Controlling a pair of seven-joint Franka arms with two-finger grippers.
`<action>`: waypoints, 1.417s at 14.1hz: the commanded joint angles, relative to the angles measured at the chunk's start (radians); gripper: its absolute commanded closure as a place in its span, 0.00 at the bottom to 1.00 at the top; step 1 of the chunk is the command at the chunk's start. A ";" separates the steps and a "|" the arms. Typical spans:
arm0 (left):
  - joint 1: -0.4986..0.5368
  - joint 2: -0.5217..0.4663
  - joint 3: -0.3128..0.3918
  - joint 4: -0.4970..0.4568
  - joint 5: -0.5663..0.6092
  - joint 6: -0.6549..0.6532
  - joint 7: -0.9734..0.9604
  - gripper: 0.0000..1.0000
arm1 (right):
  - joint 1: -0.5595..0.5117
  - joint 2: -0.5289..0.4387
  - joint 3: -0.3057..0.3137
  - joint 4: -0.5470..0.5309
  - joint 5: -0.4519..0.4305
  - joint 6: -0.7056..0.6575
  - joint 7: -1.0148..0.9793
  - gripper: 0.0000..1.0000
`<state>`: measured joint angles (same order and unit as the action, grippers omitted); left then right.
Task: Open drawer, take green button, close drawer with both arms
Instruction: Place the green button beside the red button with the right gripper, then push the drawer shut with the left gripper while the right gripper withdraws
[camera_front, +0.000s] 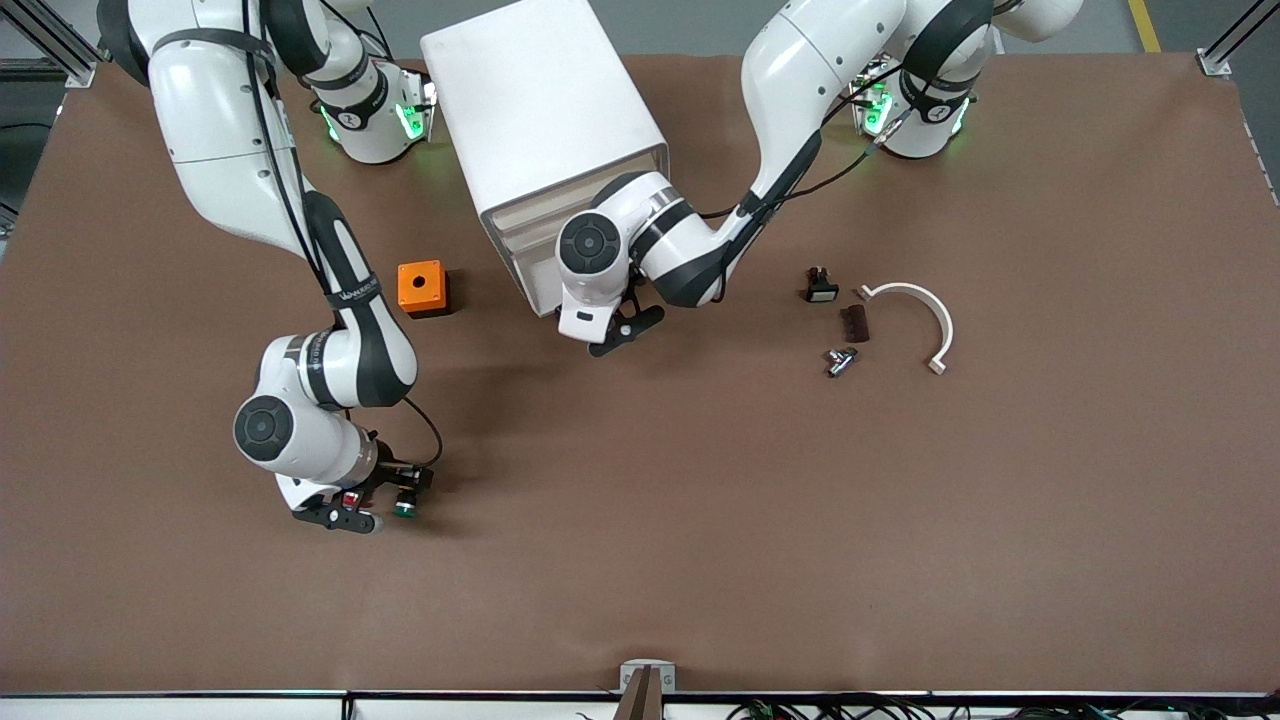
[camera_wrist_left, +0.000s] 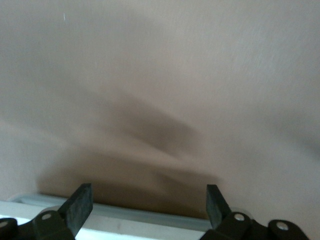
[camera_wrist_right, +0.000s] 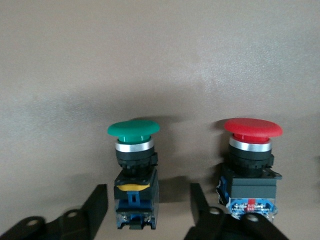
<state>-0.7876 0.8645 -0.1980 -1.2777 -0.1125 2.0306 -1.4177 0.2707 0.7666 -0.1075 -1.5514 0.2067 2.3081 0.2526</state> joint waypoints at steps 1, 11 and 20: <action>-0.004 -0.025 -0.004 -0.025 -0.074 -0.007 -0.015 0.00 | -0.019 -0.032 0.009 0.052 -0.024 -0.152 0.020 0.00; -0.027 -0.006 -0.008 -0.028 -0.271 -0.006 -0.012 0.00 | -0.074 -0.315 -0.031 0.136 -0.162 -0.640 -0.199 0.00; -0.007 -0.016 0.006 -0.022 -0.254 0.005 0.037 0.00 | -0.114 -0.564 -0.035 0.080 -0.259 -0.851 -0.253 0.00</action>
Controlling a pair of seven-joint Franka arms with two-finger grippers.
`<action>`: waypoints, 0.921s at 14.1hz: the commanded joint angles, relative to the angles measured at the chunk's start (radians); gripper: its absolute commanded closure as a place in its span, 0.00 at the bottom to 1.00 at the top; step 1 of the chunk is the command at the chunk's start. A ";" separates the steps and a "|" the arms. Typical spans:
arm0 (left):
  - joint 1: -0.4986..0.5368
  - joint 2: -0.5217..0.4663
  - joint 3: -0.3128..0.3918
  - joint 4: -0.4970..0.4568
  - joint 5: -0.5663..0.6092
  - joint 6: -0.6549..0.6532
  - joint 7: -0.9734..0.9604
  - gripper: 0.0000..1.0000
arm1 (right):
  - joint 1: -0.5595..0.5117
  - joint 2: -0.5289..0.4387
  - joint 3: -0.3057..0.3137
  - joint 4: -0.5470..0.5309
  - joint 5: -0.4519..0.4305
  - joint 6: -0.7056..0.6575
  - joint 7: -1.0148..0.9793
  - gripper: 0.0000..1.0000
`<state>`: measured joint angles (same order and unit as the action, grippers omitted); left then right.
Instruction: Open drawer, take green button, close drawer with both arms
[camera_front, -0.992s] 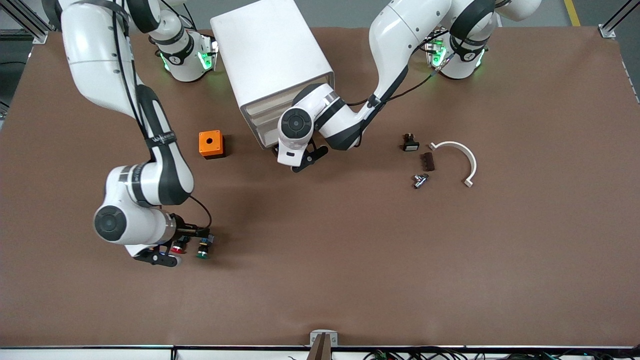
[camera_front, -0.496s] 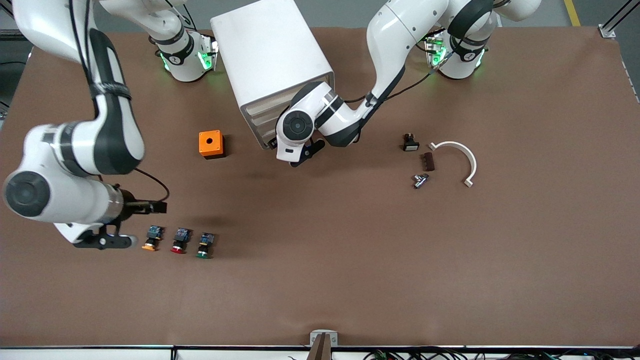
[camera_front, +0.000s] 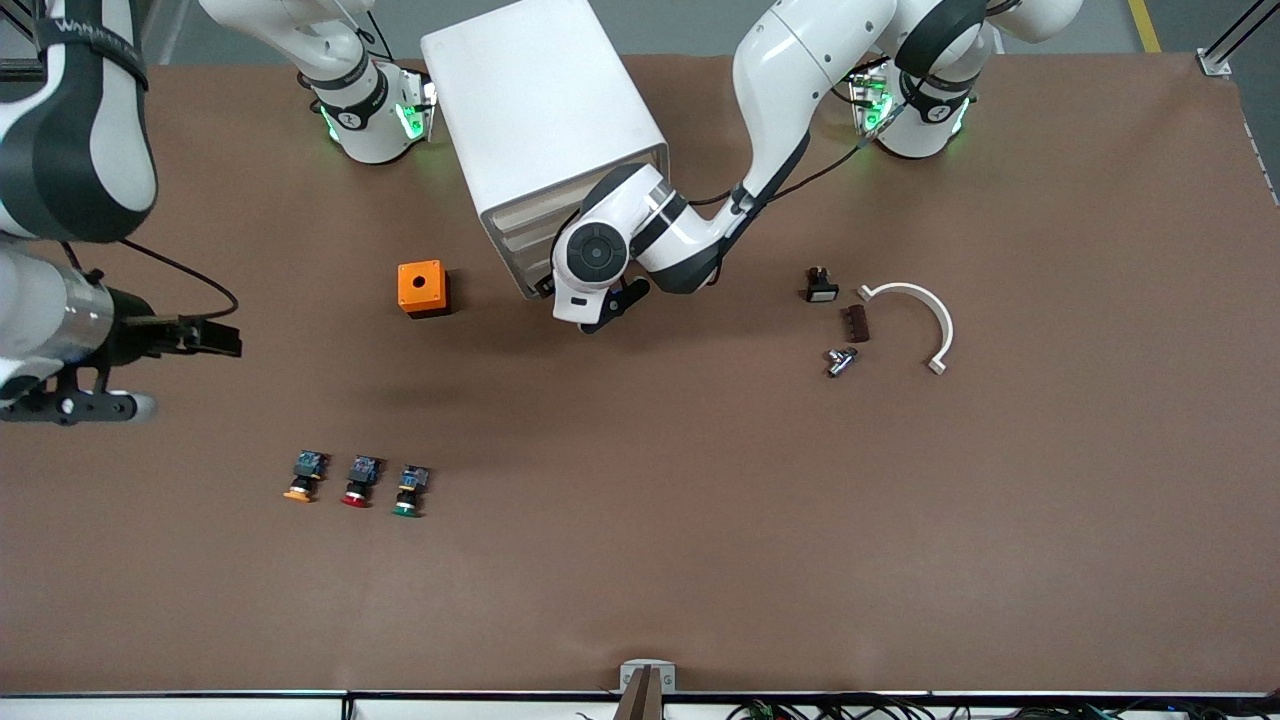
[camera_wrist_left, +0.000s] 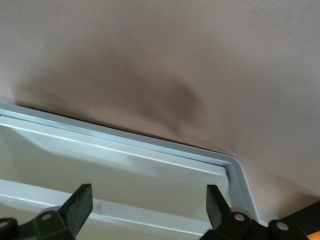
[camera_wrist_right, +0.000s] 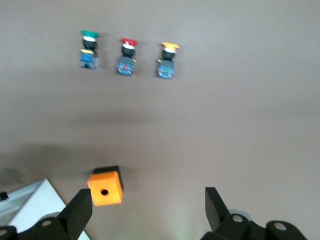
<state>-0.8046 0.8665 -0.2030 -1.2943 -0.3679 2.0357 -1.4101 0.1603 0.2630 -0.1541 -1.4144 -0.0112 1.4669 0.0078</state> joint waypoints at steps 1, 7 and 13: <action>0.015 -0.018 0.014 -0.005 0.009 0.001 0.057 0.00 | -0.004 -0.085 0.013 -0.070 -0.041 -0.010 -0.008 0.00; 0.143 -0.168 0.016 -0.008 0.159 -0.011 0.071 0.00 | -0.011 -0.130 0.010 -0.127 -0.042 0.024 -0.023 0.00; 0.372 -0.354 0.014 -0.011 0.159 -0.107 0.169 0.01 | -0.096 -0.125 0.011 -0.118 -0.023 0.033 -0.114 0.00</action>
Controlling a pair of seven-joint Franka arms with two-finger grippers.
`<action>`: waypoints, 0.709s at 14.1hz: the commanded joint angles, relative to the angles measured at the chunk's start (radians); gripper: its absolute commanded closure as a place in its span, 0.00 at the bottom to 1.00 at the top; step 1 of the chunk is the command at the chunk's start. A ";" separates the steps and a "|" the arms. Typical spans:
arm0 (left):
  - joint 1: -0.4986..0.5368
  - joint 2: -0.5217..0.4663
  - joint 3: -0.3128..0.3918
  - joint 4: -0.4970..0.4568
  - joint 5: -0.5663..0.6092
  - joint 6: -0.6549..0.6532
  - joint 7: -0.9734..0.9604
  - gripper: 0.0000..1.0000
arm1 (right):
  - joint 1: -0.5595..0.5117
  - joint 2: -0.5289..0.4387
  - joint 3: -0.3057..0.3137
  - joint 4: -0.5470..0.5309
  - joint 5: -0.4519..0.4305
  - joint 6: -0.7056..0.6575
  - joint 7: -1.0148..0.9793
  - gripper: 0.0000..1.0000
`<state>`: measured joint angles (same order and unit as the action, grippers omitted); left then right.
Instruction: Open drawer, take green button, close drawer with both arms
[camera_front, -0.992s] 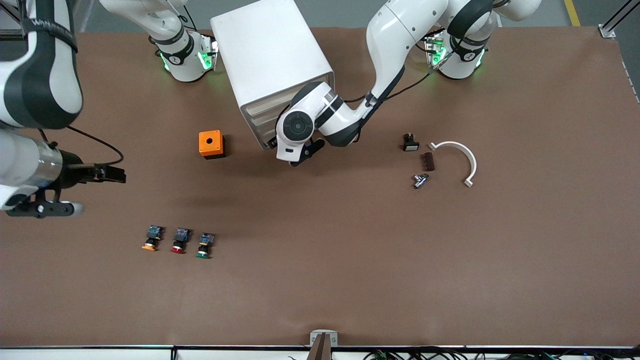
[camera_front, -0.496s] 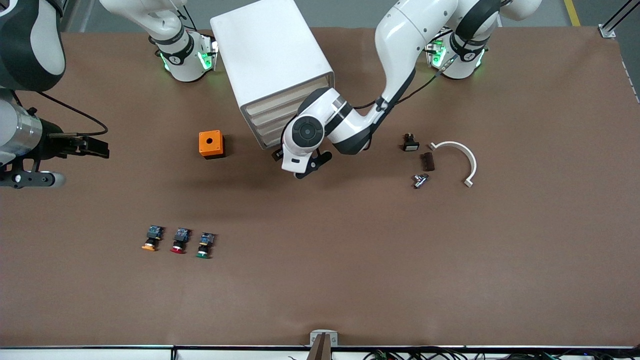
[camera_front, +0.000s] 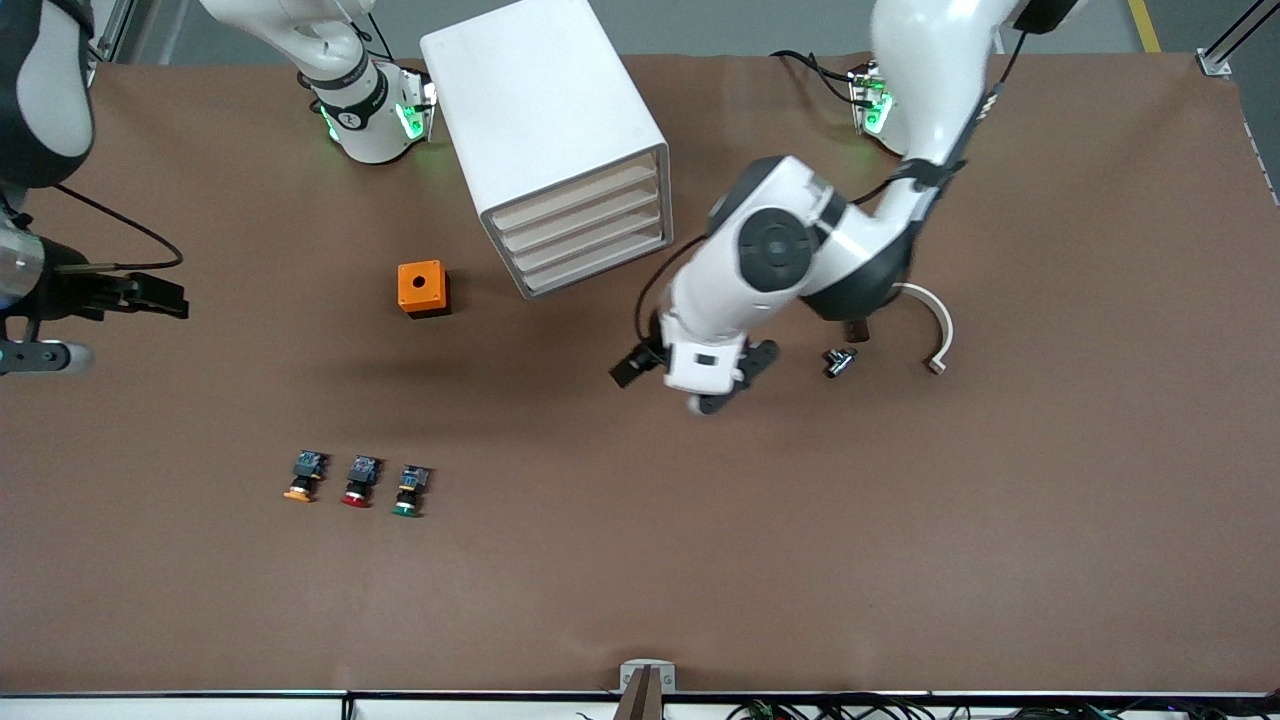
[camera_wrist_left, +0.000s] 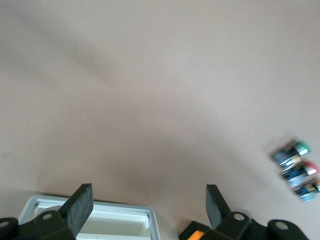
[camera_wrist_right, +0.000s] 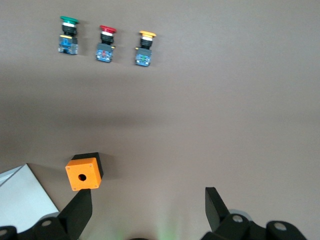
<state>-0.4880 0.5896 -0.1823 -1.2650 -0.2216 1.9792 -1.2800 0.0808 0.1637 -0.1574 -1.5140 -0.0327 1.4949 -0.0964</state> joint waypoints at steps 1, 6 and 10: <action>0.099 -0.109 -0.008 -0.040 0.013 -0.087 0.094 0.01 | -0.013 -0.026 0.015 -0.008 -0.009 0.001 -0.005 0.00; 0.331 -0.226 -0.020 -0.039 0.002 -0.273 0.435 0.01 | -0.021 -0.033 0.012 0.078 0.003 -0.080 -0.011 0.00; 0.436 -0.287 -0.013 -0.043 0.130 -0.413 0.793 0.01 | -0.001 -0.107 0.024 0.063 0.008 -0.090 -0.005 0.00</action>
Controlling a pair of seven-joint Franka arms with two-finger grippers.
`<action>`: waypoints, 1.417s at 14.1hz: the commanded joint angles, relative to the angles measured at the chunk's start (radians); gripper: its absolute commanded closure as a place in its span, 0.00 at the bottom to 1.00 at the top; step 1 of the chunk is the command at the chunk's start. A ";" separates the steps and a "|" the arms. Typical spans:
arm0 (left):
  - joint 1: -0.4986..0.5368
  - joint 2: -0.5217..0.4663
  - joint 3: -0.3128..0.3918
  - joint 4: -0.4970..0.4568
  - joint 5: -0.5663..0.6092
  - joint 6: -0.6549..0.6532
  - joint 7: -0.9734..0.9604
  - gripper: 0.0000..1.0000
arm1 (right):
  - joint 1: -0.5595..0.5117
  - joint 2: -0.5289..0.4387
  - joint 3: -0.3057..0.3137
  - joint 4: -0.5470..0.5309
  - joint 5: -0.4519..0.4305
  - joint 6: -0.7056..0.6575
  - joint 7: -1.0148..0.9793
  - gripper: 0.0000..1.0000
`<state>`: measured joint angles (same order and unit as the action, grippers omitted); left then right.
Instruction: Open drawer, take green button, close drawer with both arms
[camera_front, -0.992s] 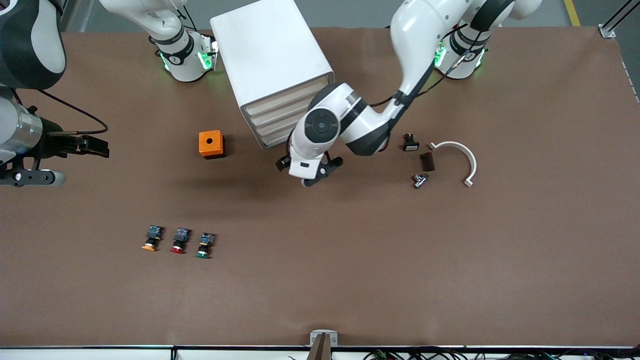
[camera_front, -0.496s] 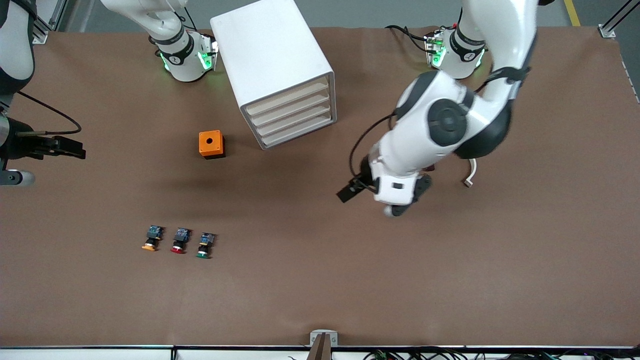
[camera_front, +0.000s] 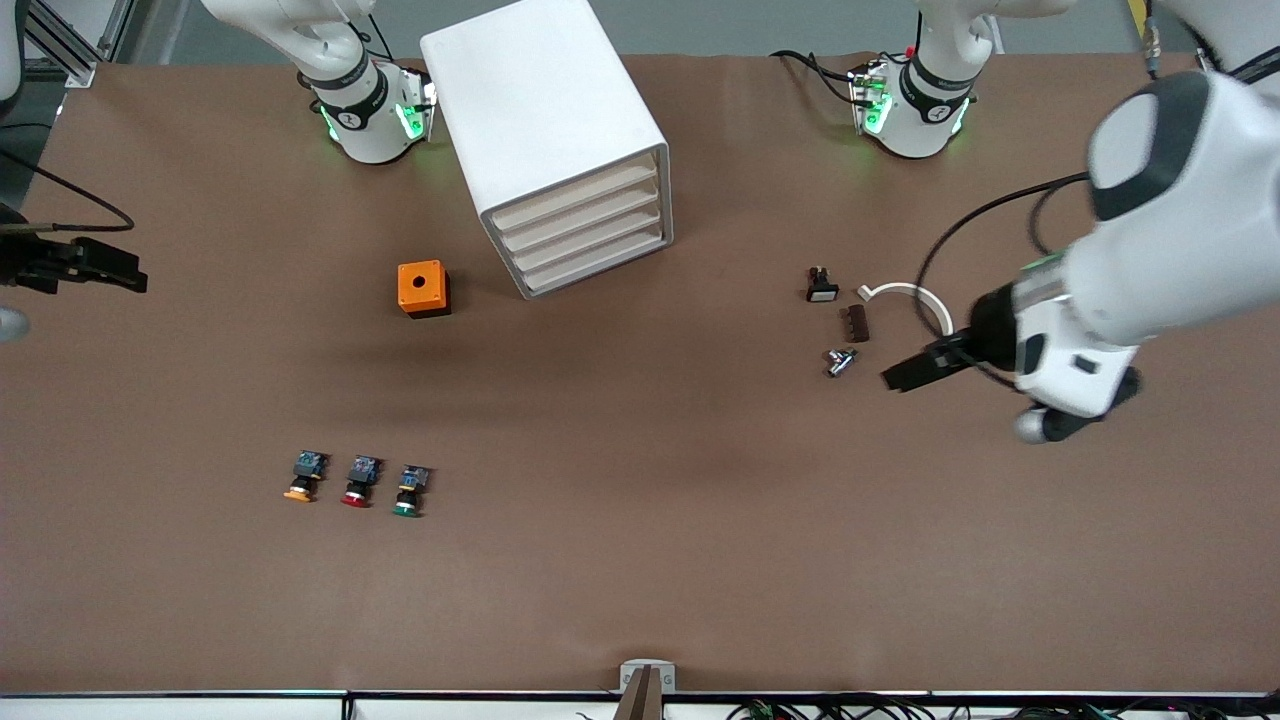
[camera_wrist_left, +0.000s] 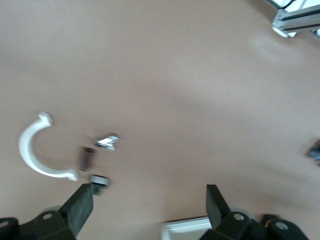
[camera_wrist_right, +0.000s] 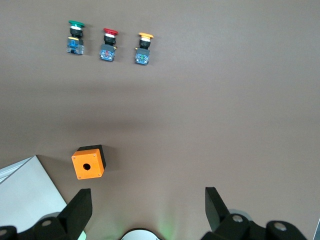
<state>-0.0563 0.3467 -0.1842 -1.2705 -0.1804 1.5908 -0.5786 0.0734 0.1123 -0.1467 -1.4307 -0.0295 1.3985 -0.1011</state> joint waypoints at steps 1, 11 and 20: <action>0.013 -0.052 -0.009 -0.038 0.131 -0.029 0.130 0.01 | 0.011 -0.072 0.013 -0.036 0.006 0.016 0.001 0.00; 0.173 -0.127 -0.014 -0.089 0.137 -0.074 0.399 0.00 | -0.004 -0.178 0.013 -0.163 0.006 0.103 -0.011 0.00; 0.001 -0.327 0.190 -0.404 0.136 0.098 0.491 0.00 | -0.069 -0.210 0.061 -0.195 0.006 0.114 -0.006 0.00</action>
<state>-0.0383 0.0950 -0.0090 -1.5673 -0.0594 1.6320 -0.1032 0.0380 -0.0672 -0.1186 -1.5920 -0.0292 1.4957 -0.1018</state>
